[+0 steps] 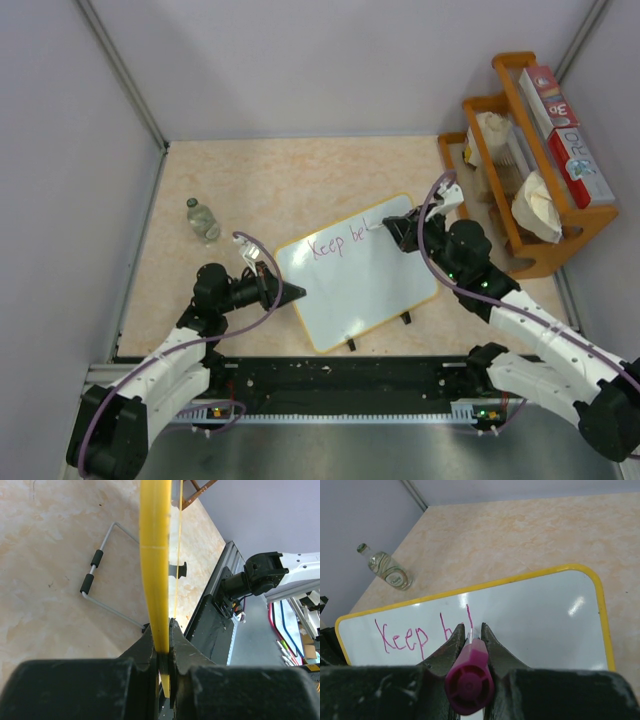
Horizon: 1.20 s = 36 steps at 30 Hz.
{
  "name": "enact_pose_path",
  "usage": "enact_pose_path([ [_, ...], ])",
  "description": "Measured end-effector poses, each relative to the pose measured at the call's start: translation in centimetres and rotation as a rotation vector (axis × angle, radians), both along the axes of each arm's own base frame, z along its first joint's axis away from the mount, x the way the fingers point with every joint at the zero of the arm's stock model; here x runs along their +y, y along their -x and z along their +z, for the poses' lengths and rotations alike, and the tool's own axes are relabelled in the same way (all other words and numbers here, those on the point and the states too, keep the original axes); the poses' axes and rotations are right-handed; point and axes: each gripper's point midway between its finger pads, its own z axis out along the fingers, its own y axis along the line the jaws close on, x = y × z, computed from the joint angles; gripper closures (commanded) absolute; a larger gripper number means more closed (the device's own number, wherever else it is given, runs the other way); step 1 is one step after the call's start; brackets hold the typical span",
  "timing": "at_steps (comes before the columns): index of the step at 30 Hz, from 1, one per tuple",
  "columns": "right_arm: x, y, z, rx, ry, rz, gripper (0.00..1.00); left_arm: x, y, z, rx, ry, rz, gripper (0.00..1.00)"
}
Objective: Write a sentence on the whiteboard
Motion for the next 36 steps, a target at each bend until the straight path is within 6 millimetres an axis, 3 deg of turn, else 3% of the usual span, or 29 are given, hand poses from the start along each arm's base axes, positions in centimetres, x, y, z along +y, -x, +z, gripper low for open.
enact_pose_path([
  [16,-0.46,0.95,-1.06,0.025,0.006,0.006,1.00,0.01,-0.01,-0.02,0.001,0.000,0.001,1.00],
  [36,-0.88,0.90,-0.42,0.016,0.005,-0.015,1.00,0.00,0.03,0.03,-0.006,-0.001,-0.003,1.00],
])
